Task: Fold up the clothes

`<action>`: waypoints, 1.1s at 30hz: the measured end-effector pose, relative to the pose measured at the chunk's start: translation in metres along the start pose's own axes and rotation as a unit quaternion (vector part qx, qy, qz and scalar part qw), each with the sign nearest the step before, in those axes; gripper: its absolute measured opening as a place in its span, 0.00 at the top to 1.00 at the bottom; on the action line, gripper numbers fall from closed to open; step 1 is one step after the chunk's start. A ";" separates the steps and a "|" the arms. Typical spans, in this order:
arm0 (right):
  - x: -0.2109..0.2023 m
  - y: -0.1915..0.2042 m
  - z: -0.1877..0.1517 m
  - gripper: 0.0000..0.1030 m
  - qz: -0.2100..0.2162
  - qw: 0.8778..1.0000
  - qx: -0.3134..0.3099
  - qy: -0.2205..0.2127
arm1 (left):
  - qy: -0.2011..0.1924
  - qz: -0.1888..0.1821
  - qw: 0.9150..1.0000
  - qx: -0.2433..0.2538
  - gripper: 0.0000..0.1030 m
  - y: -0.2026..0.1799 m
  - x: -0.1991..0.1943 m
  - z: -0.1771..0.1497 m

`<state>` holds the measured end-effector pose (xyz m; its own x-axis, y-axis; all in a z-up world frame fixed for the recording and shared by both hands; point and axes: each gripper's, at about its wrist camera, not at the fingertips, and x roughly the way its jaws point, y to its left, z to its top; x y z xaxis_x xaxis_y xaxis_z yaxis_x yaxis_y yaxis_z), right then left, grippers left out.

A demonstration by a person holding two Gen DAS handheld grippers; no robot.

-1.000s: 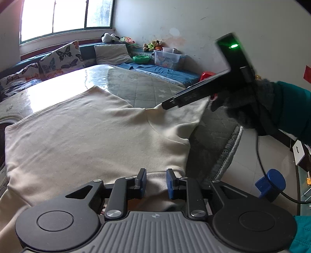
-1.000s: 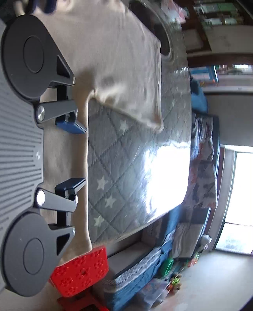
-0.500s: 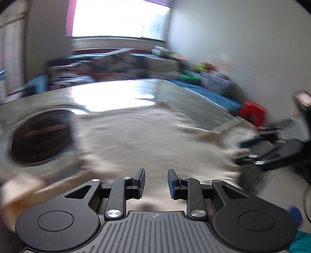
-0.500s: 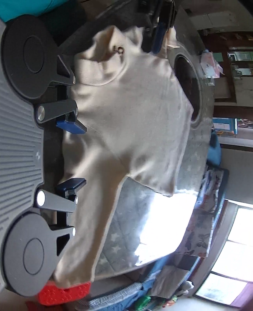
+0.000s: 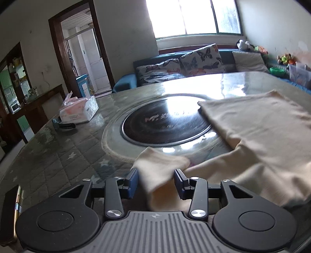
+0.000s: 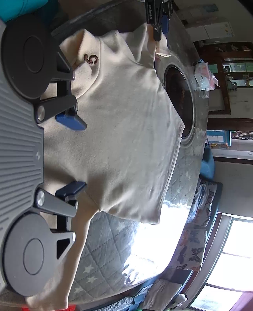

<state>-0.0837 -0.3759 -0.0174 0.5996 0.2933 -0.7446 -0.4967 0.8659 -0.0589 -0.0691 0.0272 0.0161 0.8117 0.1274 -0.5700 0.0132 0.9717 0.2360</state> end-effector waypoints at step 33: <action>0.005 0.010 -0.002 0.20 -0.003 1.000 -0.005 0.003 | 0.035 0.155 0.984 -0.079 0.70 0.062 0.034 -0.011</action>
